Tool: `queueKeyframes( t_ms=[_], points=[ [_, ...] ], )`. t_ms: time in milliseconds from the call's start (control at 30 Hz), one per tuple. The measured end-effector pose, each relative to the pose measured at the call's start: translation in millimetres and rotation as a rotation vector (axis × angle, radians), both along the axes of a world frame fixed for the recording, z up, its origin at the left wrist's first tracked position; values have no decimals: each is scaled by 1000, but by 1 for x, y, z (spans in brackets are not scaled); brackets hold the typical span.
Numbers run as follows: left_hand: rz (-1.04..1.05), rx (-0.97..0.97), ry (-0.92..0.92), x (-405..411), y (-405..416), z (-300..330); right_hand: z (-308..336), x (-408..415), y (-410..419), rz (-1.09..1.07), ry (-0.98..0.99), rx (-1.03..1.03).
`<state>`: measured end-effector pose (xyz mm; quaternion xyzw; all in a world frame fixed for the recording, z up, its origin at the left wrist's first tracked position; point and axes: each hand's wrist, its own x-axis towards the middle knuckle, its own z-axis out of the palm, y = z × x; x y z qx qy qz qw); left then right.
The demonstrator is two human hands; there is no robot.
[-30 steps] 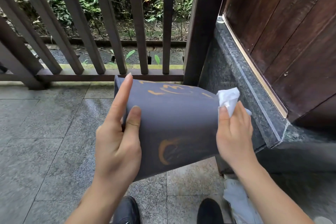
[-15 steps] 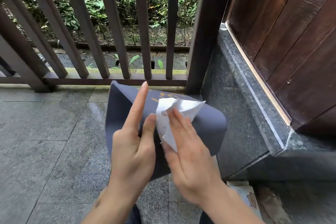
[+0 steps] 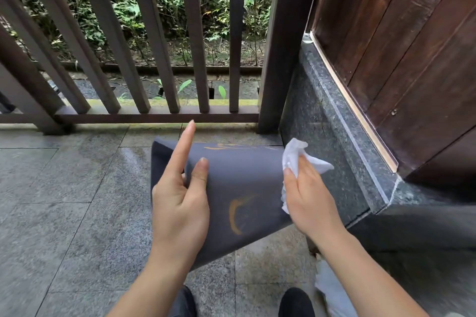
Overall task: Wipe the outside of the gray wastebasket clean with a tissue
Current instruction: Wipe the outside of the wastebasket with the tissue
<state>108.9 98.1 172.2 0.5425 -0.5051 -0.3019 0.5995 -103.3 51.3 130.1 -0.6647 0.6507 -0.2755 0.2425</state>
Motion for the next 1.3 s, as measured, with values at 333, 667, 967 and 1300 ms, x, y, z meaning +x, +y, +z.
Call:
queueKeyframes(
  t_ms=[333,667,967,1300],
  points=[
    [14,24,-46,-14,-4,-4,14,64,31,265,-124,-255],
    [111,212,225,-12,-17,-13,15,56,20,419,71,-108],
    [73,216,288,-10,-16,-5,5,-21,-14,-8,159,249],
    [136,160,225,-2,-18,1,20,47,25,472,39,-94]
  ],
)
